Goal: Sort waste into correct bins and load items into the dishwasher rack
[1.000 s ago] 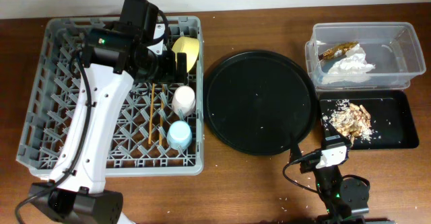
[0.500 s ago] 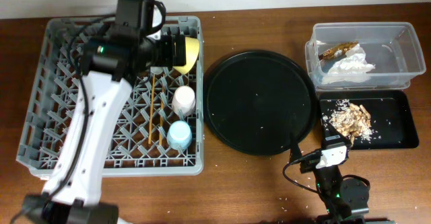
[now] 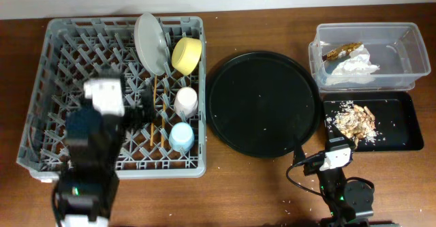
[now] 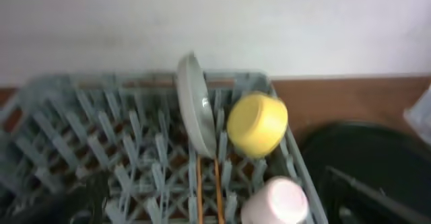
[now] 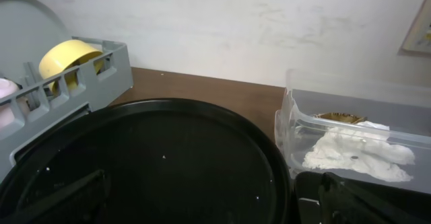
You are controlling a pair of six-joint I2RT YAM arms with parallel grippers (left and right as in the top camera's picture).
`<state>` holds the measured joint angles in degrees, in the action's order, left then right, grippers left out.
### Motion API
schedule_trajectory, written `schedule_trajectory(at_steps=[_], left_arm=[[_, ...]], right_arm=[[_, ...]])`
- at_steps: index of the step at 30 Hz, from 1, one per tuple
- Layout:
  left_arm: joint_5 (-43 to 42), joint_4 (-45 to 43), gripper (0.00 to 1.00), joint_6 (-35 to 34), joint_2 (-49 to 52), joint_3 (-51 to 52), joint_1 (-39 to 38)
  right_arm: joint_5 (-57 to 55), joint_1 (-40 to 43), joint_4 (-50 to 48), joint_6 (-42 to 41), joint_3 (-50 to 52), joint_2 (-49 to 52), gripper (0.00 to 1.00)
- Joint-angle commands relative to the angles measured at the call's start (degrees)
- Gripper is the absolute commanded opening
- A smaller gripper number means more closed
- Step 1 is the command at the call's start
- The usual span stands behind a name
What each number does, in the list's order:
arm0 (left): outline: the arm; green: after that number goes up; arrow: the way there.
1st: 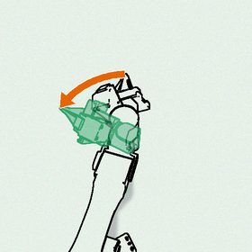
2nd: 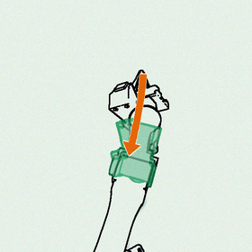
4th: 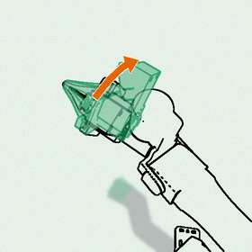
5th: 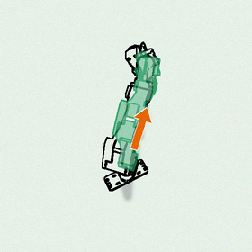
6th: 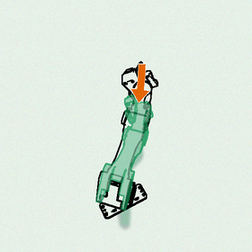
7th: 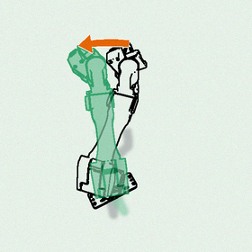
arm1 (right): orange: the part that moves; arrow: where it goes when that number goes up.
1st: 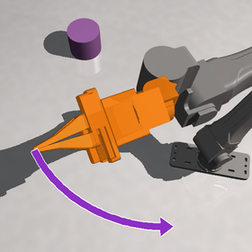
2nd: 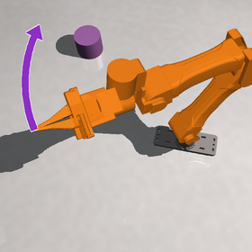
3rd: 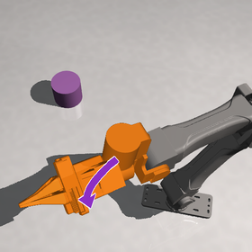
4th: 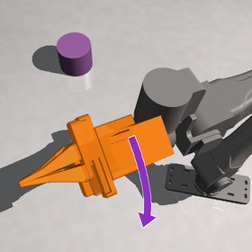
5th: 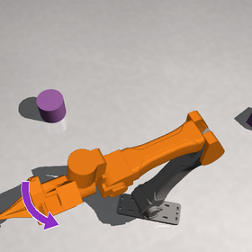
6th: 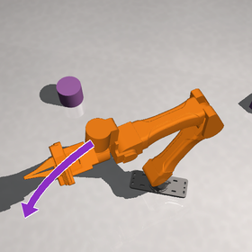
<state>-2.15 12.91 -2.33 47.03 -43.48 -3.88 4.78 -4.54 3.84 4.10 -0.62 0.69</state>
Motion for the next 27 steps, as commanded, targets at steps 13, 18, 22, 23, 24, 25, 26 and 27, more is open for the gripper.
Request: schedule_trajectory(at_steps=[13,18,22,23,24,25,26,27], left_arm=[[-2.4,-18.1,0.99,11.2,-37.4,39.8,3.6],[-1.1,-13.7,0.99,12.4,-43.6,43.0,3.6],[-0.2,-8.3,0.99,13.1,-46.8,43.0,3.6],[0.0,-8.2,0.99,13.1,-46.8,43.0,3.6],[0.0,-8.3,0.99,13.1,-46.8,43.0,3.6],[0.0,-8.3,0.99,13.1,-46.8,43.0,3.6],[0.0,-8.3,0.99,13.1,-46.8,43.0,3.6],[0.0,-8.3,0.99,13.1,-46.8,43.0,3.6]], right_arm=[[0.5,0.1,0.3,0.0,0.3,-0.5,0.98],[0.5,0.1,0.3,0.0,0.3,-0.5,0.99],[0.5,0.1,0.3,0.0,0.3,-0.5,0.98],[0.5,0.1,0.2,0.0,0.3,-0.5,0.98],[0.5,0.1,0.2,0.0,0.3,-0.5,0.99],[0.5,0.1,0.3,0.0,0.3,-0.5,0.99],[0.5,0.1,0.3,0.0,0.3,-0.5,0.99],[0.5,0.1,0.3,0.0,0.3,-0.5,0.98]])
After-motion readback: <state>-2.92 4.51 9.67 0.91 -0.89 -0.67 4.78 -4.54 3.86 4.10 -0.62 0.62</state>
